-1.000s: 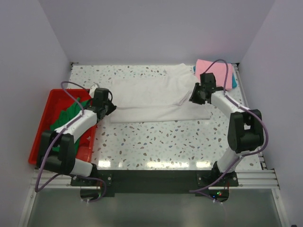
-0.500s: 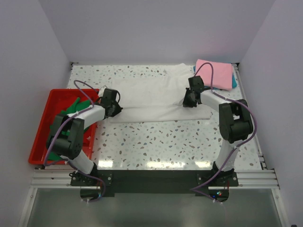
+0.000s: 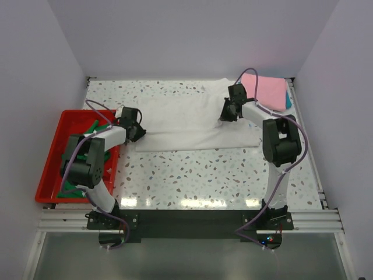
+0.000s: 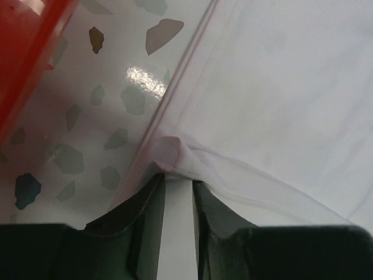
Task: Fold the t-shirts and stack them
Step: Fold the tshirt
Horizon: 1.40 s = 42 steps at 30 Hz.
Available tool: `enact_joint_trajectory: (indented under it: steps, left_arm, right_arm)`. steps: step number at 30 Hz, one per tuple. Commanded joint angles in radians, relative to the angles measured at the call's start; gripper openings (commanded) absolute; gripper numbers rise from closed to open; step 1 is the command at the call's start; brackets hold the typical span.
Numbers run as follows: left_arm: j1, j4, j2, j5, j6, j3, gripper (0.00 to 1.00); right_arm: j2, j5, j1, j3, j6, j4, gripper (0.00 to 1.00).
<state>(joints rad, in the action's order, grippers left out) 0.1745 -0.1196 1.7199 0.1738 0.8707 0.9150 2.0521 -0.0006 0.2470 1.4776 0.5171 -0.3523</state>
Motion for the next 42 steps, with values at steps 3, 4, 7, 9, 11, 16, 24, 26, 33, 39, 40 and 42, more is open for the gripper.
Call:
enact_joint_trajectory:
  steps: [3,4,7,9,11,16,24,26,33,39,40,42]
  left_arm:
    - [-0.020,0.051,0.001,-0.011,-0.013,0.041,0.39]
    - [-0.021,0.051,0.001,-0.017,-0.018,0.045,0.41]
    - [-0.027,0.058,-0.005,-0.042,-0.032,0.058,0.51]
    - [-0.027,0.067,-0.026,-0.051,-0.044,0.061,0.61]
    - [-0.027,0.074,-0.061,-0.066,-0.053,0.061,0.68]
    - [-0.027,0.034,-0.181,-0.048,-0.059,0.038,0.78]
    - [0.011,-0.138,-0.379,0.136,0.065,-0.113,0.75]
    - [0.049,-0.158,-0.428,0.177,0.099,-0.146,0.71]
    - [0.092,-0.141,-0.473,0.240,0.146,-0.264,0.68]
    - [0.089,-0.085,-0.416,0.250,0.140,-0.280,0.68]
    - [0.083,-0.078,-0.398,0.245,0.140,-0.278,0.67]
    - [0.080,-0.048,-0.369,0.233,0.131,-0.278,0.65]
  right_arm:
    - [0.052,-0.090,0.003,0.096,0.026,0.033,0.09]
    - [0.063,-0.099,0.005,0.110,0.027,0.033,0.09]
    - [0.094,-0.122,0.005,0.151,0.034,0.024,0.09]
    - [0.100,-0.130,0.003,0.167,0.035,0.024,0.10]
    - [0.095,-0.134,0.005,0.171,0.034,0.030,0.15]
    - [0.042,-0.118,0.000,0.207,0.029,0.007,0.36]
    - [-0.225,0.037,-0.034,0.011,0.072,-0.046,0.46]
    - [-0.332,0.059,-0.046,-0.119,0.098,-0.053,0.46]
    - [-0.624,0.051,-0.152,-0.486,0.120,-0.013,0.61]
    - [-0.673,0.070,-0.198,-0.580,0.093,-0.036,0.64]
    - [-0.667,0.073,-0.201,-0.586,0.095,-0.034,0.64]
    - [-0.659,0.077,-0.210,-0.599,0.097,-0.024,0.64]
